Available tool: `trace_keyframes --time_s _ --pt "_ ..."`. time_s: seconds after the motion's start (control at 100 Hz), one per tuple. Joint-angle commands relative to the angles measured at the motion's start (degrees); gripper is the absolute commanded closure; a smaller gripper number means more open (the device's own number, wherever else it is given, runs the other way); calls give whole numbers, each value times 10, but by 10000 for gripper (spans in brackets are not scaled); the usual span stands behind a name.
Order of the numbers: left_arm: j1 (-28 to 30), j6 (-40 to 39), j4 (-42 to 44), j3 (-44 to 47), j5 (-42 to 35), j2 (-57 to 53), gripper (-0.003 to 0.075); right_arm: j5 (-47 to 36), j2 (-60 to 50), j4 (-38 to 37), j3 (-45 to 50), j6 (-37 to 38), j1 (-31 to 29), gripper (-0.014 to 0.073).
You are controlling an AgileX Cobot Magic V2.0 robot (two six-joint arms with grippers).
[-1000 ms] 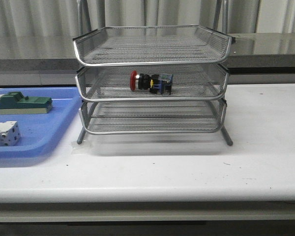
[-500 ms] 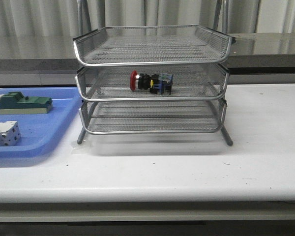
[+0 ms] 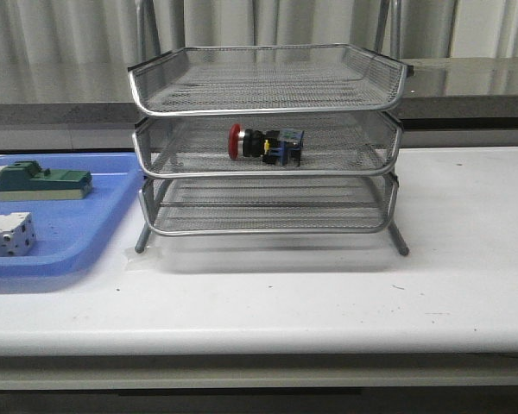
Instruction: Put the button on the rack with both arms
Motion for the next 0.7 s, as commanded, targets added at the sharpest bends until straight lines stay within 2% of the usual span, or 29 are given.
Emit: trace_keyframes --time_s 0.0,0.28,0.38,0.5,0.58,0.69 --pt "2 -5 -6 -16 -42 3 741 -47 -10 2 0 -5 -3 652" --pt "2 -18 28 -16 -43 3 741 -47 -10 2 0 -5 -3 652" --pt "2 -131 131 -16 -43 3 741 -47 -10 2 0 -5 -3 652" --pt "2 -330 317 -16 -42 3 741 -47 -10 2 0 -5 -3 652" --pt "2 -377 359 -12 -42 2 741 -47 -10 2 0 -5 -3 652" --pt "2 -377 360 4 -42 -13 741 -47 -10 2 0 -5 -3 652"
